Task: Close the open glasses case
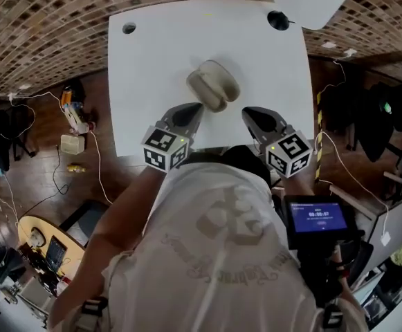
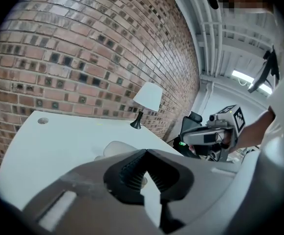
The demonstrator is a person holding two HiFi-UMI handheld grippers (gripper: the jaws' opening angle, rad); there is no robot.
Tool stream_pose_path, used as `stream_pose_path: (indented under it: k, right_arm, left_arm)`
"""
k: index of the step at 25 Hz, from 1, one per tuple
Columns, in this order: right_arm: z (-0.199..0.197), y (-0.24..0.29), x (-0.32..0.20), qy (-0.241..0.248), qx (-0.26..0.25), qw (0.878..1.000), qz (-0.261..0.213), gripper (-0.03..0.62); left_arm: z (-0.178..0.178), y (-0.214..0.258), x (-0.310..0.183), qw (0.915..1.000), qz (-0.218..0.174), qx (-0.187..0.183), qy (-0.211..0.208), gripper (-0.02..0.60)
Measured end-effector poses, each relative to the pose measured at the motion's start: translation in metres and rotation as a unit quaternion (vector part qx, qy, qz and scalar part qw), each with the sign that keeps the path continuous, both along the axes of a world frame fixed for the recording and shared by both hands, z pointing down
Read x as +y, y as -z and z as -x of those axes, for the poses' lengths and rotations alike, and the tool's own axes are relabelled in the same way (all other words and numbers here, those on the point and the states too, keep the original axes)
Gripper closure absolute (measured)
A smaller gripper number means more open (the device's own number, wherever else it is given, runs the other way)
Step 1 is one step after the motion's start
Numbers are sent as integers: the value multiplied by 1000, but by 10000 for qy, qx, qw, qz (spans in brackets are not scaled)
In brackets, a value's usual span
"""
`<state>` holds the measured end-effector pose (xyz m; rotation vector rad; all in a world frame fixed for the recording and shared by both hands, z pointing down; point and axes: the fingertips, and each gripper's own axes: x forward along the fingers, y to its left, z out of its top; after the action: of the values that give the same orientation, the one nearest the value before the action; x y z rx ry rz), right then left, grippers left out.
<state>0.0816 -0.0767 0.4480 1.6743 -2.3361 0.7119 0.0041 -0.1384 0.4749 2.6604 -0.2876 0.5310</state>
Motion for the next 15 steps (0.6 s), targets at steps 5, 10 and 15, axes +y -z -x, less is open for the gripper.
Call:
stream_pose_path:
  k: [5, 10, 15]
  right_arm:
    - [-22, -11, -21, 195, -118, 9995, 225, 588]
    - [-44, -32, -49, 664, -116, 9962, 547, 587]
    - [-71, -47, -88, 975, 58, 9920, 799, 587]
  left_arm:
    - [-11, -23, -3, 9994, 282, -130, 175, 577]
    - [-21, -50, -19, 9954, 397, -607, 621, 576]
    - [-31, -57, -47, 9908, 386, -799, 1025, 577]
